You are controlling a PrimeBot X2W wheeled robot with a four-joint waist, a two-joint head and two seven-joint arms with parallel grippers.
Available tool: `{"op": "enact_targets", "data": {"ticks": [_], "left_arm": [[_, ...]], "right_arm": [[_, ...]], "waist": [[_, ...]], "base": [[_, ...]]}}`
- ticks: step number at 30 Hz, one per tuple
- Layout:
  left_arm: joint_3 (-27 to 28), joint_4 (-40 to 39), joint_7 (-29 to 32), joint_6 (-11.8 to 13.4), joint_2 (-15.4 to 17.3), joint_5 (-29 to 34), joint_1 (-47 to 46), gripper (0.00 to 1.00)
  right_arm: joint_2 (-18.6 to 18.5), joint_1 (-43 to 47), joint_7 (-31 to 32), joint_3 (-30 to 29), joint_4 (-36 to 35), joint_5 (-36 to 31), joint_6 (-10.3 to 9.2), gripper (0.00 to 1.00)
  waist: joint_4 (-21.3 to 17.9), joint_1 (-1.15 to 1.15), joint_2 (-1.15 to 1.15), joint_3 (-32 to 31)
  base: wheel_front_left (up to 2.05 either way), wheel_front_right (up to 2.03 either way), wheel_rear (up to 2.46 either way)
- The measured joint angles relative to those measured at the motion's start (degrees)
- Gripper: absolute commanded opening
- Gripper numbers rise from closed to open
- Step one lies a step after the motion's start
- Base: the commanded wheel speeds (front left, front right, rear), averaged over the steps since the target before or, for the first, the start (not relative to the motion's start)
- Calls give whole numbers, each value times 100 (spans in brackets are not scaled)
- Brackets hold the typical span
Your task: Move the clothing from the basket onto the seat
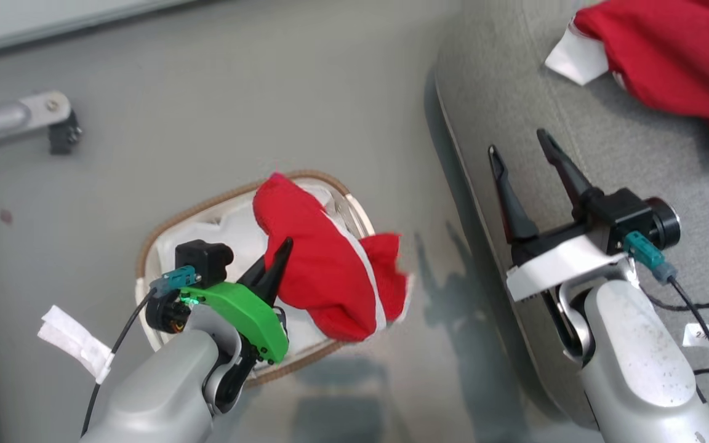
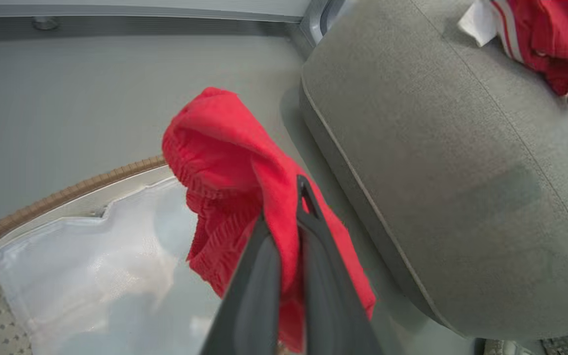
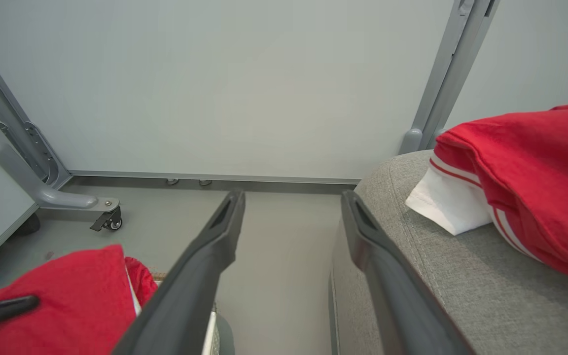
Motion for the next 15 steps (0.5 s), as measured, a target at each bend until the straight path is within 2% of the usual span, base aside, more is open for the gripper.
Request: {"op": "enact_targets", "data": {"ticks": [15], "left_arm": [[1792, -1216, -1, -1, -293, 1802, 978, 0]], "right_arm": [[0, 932, 0, 59, 316, -13, 0, 100]], "waist": [[369, 0, 0, -1492]], "base": [[0, 0, 0]]}}
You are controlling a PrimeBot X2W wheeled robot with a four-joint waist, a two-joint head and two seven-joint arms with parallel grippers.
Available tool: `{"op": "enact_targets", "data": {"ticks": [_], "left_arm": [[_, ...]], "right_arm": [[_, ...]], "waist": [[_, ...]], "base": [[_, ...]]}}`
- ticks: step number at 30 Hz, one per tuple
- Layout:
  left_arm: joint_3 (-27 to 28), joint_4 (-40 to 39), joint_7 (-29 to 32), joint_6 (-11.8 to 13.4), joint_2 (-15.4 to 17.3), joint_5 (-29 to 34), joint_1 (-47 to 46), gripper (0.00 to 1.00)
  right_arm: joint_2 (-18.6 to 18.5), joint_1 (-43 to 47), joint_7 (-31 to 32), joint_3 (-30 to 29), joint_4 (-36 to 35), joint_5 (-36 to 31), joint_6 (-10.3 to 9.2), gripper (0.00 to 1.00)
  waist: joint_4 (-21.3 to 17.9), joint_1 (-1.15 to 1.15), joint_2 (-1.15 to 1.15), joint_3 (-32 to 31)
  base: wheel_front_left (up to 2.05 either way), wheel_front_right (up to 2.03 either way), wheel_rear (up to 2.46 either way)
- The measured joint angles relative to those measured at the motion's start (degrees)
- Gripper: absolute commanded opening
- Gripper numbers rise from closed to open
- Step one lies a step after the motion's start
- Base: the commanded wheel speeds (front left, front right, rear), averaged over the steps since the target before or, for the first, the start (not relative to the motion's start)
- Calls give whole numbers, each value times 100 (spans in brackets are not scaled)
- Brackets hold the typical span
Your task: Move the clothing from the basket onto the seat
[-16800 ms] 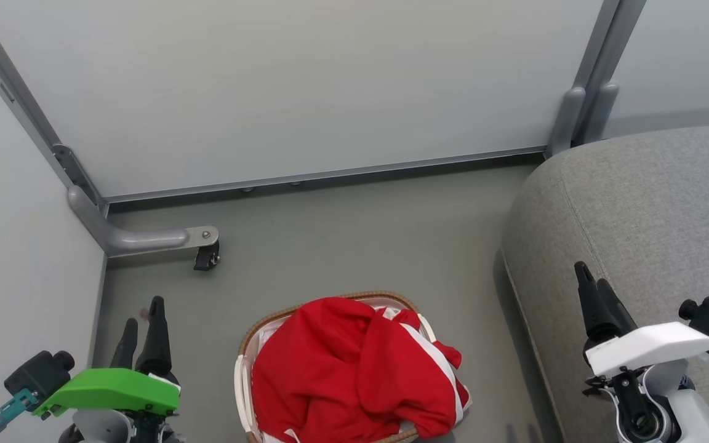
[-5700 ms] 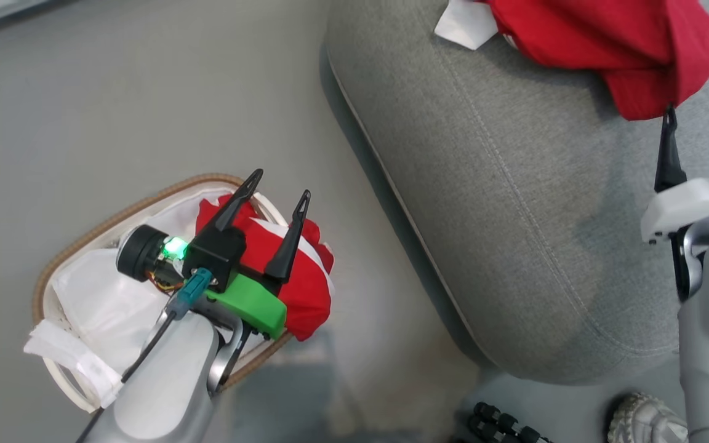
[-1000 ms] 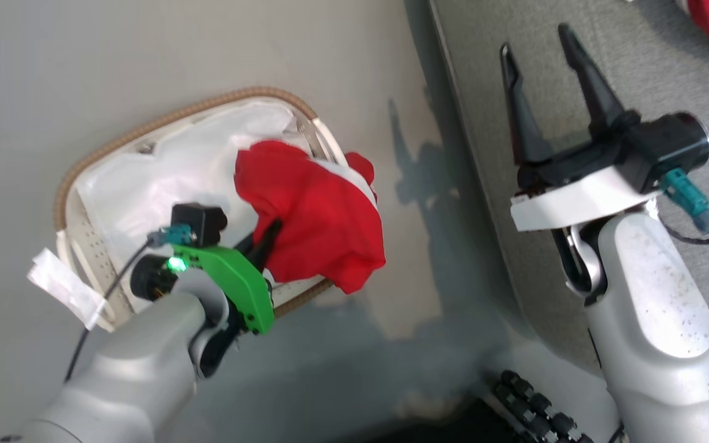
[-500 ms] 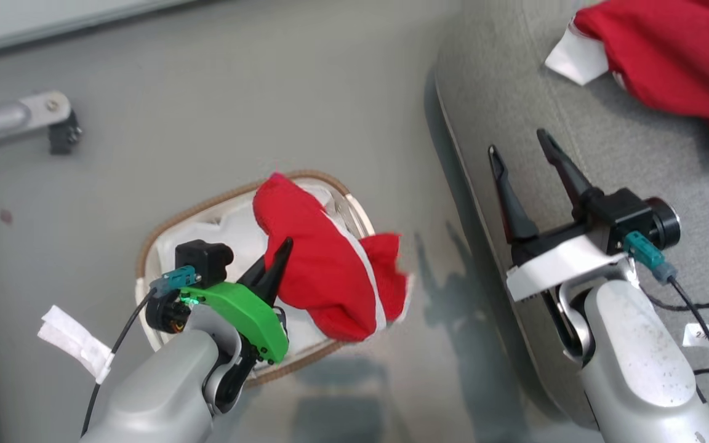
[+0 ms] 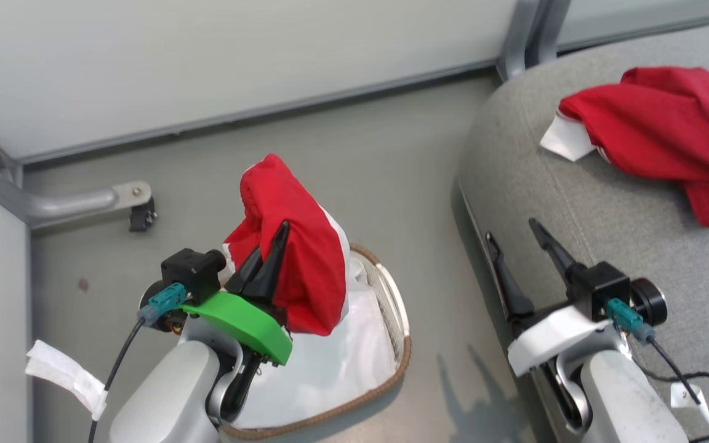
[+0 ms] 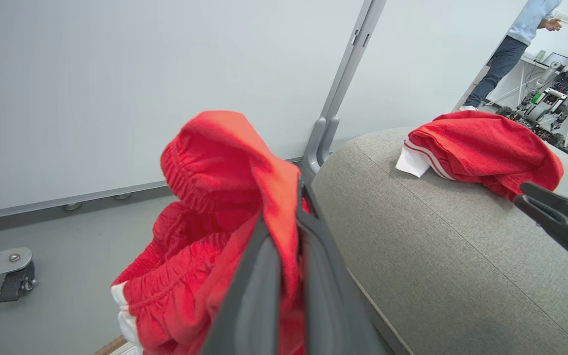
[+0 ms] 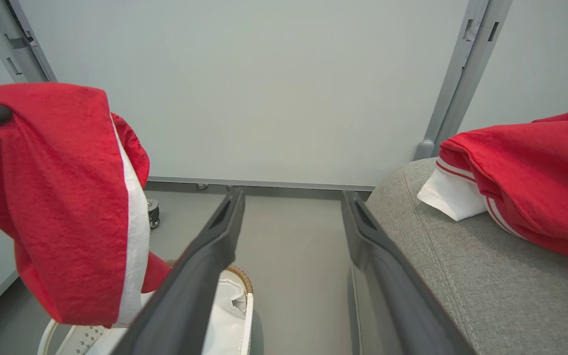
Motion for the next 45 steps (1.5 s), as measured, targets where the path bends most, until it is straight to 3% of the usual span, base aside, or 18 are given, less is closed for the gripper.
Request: {"op": "enact_targets", "data": {"ticks": [9, 16, 22, 33, 45], "left_arm": [[709, -598, -1, 0, -188, 702, 259, 0], [803, -776, 0, 0, -296, 888, 398, 0], [657, -815, 0, 0, -383, 921, 419, 0], [219, -798, 0, 0, -499, 848, 169, 0], [-367, -853, 0, 0, -608, 670, -73, 0]], "right_arm": [[-1, 514, 0, 89, 175, -9, 0, 100], [-4, 705, 0, 506, 370, -40, 0, 100], [0, 600, 0, 1426, 560, -69, 0, 100], [5, -1029, 0, 2778, 735, 421, 0, 100], [1, -1631, -1, 3047, 1804, 421, 0, 100]], "waist": [[195, 0, 0, -702], [380, 0, 0, -970], [562, 0, 0, -982], [947, 0, 0, -676], [1452, 0, 0, -478]], "base": [[0, 0, 0], [0, 0, 0], [0, 0, 0], [0, 0, 0], [0, 0, 0]]}}
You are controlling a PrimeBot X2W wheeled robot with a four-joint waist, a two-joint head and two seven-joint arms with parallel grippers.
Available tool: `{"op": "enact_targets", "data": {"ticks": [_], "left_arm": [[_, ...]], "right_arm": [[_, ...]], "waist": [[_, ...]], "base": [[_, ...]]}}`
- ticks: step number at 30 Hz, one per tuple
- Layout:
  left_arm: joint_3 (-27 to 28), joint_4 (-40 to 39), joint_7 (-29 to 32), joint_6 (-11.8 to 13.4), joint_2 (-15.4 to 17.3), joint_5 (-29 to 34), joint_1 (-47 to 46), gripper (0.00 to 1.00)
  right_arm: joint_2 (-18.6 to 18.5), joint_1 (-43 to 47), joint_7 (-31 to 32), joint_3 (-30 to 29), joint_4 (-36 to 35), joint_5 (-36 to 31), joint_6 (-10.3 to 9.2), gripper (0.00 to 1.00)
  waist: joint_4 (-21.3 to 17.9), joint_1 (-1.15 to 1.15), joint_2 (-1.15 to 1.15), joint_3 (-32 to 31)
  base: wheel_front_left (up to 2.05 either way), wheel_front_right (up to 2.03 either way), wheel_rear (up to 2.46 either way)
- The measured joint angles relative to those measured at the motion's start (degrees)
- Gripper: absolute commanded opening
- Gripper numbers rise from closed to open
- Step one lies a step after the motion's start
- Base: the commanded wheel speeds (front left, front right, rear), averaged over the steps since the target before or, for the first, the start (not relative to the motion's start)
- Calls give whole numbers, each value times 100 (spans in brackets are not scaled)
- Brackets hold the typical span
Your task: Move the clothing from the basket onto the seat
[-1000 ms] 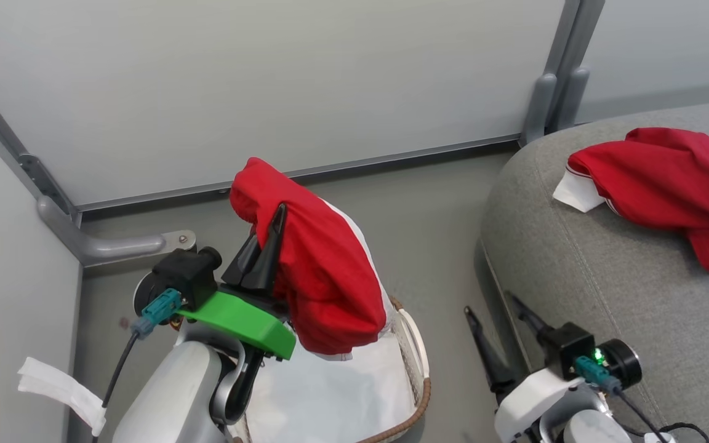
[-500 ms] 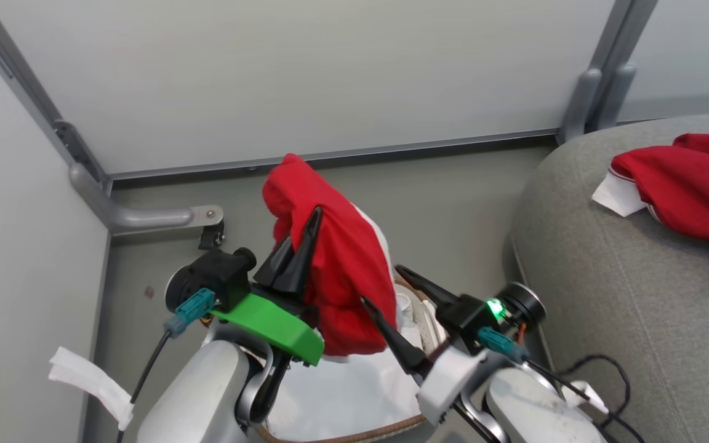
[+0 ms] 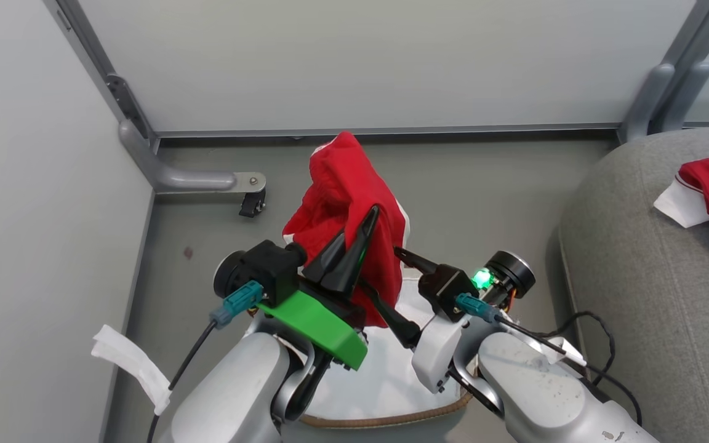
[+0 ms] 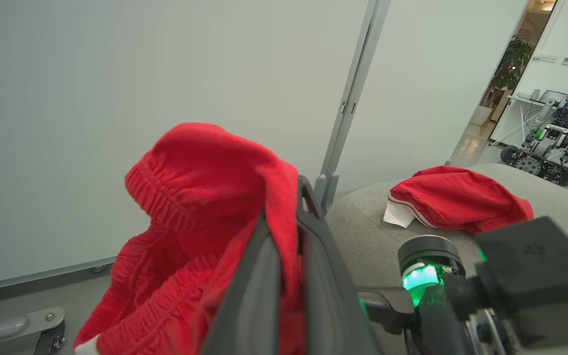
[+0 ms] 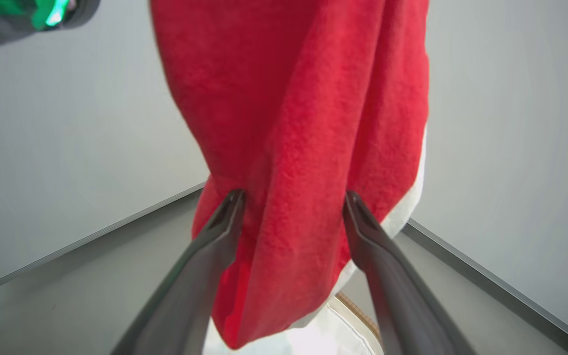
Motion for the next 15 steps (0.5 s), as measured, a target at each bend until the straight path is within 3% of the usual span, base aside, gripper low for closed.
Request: {"op": "enact_targets", "data": {"ticks": [1, 2, 3, 4, 13, 14, 15], "left_arm": [[-25, -10, 0, 0, -2, -13, -25, 0], [-35, -20, 0, 0, -5, -23, -41, 0], [-51, -25, 0, 0, -8, -31, -49, 0], [-57, -29, 0, 0, -8, -34, -52, 0], [119, 20, 0, 0, 18, -63, -83, 0], [182, 62, 0, 0, 22, -24, -82, 5], [220, 111, 0, 0, 30, 12, -79, 33]], "right_arm": [[0, -17, 1, 26, 85, 60, 0, 99], [0, -26, 0, 52, 143, 132, 0, 89], [0, -32, 1, 77, 205, 196, 0, 32], [-3, -43, 1, 127, 263, 227, 0, 0], [0, -43, 1, -177, 412, 350, 0, 0], [1, 11, 0, -289, 348, 347, 0, 0], [2, 66, 1, -367, 291, 334, 0, 0]], "waist": [[27, 0, 0, 18], [46, 0, 0, 34], [63, 0, 0, 54], [76, 0, 0, 77], [32, 0, 0, 218], [9, 0, 0, 227], [-10, 0, 0, 229]], "base": [[0, 0, 0], [0, 0, 0], [0, 0, 0], [0, 0, 0], [0, 0, 0], [0, 0, 0], [0, 0, 0]]}}
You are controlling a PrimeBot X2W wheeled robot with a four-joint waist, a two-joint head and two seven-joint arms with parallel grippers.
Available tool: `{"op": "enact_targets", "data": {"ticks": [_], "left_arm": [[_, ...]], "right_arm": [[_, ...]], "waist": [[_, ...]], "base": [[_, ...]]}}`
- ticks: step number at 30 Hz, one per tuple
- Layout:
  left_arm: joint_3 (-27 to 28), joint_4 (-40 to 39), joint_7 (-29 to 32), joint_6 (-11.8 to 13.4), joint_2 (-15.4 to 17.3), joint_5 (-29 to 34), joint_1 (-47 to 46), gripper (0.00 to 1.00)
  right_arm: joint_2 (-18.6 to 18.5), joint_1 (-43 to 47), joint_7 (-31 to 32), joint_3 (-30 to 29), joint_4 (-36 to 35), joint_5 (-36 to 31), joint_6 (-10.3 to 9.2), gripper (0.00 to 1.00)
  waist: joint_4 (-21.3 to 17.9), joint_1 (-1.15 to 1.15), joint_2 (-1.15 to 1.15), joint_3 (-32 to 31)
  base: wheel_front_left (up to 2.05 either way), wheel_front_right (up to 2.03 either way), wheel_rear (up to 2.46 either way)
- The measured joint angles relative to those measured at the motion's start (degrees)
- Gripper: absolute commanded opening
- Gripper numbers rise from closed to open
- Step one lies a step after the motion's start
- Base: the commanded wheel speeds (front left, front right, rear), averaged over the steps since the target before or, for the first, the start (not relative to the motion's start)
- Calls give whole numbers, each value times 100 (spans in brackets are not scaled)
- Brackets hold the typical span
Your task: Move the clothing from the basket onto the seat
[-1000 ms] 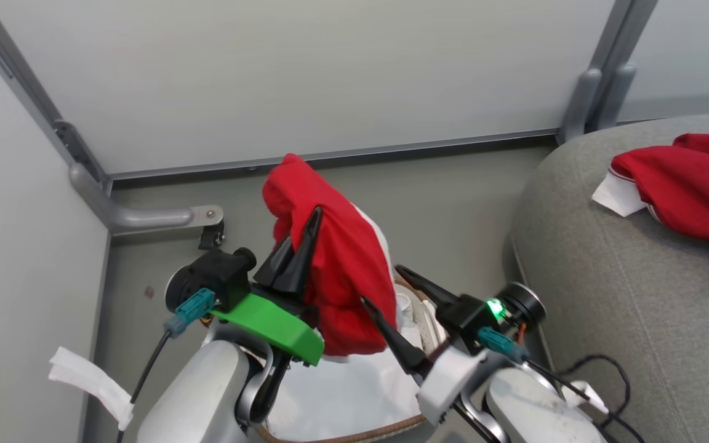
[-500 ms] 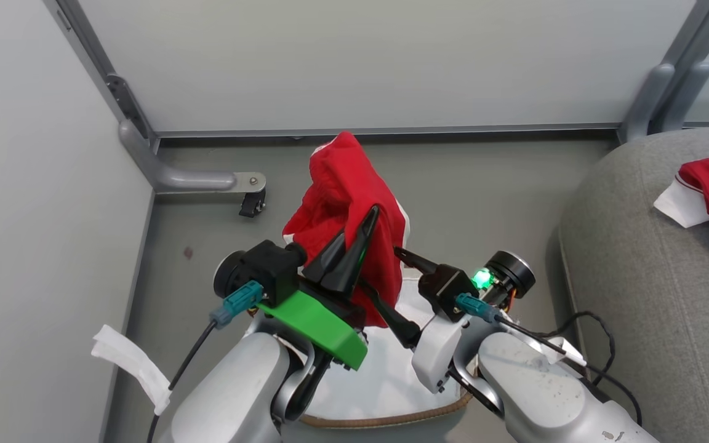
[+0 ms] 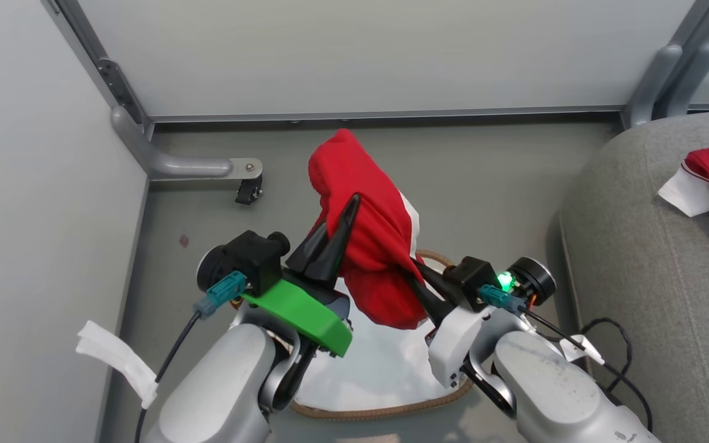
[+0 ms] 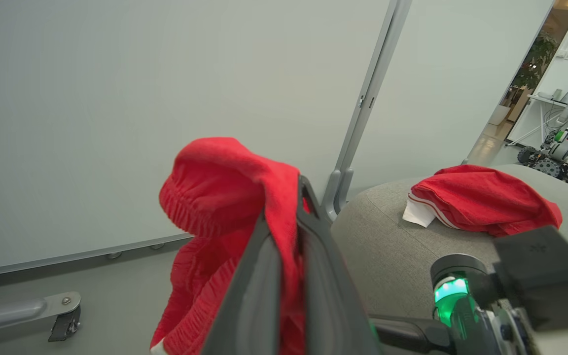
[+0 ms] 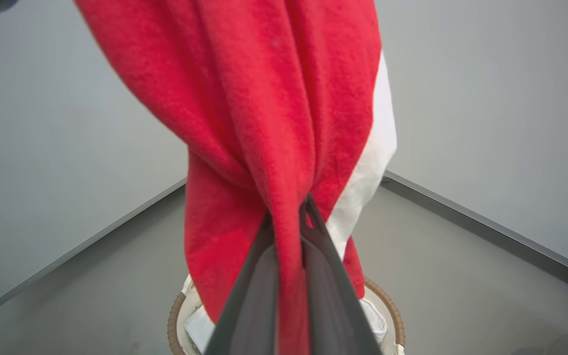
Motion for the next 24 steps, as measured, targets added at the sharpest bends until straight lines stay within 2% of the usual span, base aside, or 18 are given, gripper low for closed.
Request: {"op": "enact_targets", "data": {"ticks": [1, 11, 24], "left_arm": [[36, 62, 0, 0, 11, 26, 10, 100], [542, 266, 0, 0, 123, 413, 366, 100], [978, 178, -1, 0, 189, 747, 817, 100]], "right_arm": [[-2, 75, 0, -97, -84, -33, 0, 0], [-3, 814, 0, -1059, -1105, -192, 0, 0], [-5, 1387, 0, -1768, -1894, -324, 0, 0]], "waist": [[-28, 0, 0, 1], [-569, 0, 0, -38], [-1995, 0, 0, -68]], "base": [[0, 0, 0], [0, 0, 0], [0, 0, 0]]}}
